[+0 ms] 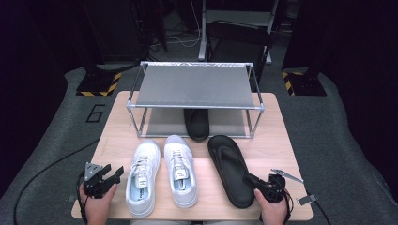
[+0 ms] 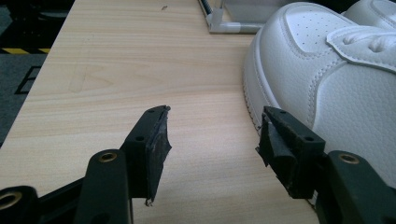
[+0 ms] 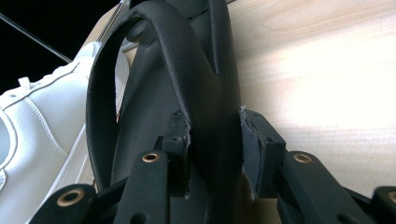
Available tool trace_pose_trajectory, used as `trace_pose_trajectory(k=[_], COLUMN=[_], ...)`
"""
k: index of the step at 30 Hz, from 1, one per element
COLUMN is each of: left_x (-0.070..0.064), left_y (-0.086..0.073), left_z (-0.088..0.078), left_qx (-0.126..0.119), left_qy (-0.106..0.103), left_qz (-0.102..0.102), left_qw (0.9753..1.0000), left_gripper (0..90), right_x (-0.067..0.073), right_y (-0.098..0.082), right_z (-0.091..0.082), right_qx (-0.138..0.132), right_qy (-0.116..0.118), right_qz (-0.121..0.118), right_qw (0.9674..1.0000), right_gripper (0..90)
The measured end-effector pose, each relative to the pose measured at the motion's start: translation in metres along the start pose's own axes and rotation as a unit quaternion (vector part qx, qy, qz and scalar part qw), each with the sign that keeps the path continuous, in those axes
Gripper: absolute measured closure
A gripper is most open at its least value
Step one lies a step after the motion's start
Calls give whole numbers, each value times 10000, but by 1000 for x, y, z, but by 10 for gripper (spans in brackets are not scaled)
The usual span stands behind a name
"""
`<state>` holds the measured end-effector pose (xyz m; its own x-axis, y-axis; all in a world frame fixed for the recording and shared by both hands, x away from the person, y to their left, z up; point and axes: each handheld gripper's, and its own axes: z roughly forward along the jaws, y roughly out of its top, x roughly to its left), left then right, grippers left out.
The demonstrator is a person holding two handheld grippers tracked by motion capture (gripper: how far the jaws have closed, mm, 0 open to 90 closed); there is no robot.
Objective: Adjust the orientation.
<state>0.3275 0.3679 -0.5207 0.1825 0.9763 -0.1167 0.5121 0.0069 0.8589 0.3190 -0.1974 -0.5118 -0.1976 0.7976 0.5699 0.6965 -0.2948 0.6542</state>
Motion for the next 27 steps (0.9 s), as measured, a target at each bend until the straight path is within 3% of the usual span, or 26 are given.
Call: trace_pose_trajectory(k=[8, 9, 13, 17, 27], left_x=[0, 0, -1, -1, -1], left_y=[0, 0, 0, 1, 1], left_z=[-1, -1, 0, -1, 0], left_qx=[-21, -21, -75, -5, -1], left_qy=[-8, -8, 2, -15, -20], left_qz=[11, 11, -2, 27, 28], left_qw=[10000, 10000, 10000, 10000, 10000], left_gripper=[420, 420, 420, 420, 420], right_x=[1, 2, 0, -4, -3], right_y=[8, 9, 11, 15, 33], right_z=[0, 0, -1, -3, 18], right_qx=[-4, 11, -2, -188, -435], right_qy=[-57, -20, 16, -4, -226], right_qz=[-96, 6, 4, 154, 295], right_qw=[9999, 10000, 10000, 9997, 9984], right_gripper=[647, 647, 647, 648, 647])
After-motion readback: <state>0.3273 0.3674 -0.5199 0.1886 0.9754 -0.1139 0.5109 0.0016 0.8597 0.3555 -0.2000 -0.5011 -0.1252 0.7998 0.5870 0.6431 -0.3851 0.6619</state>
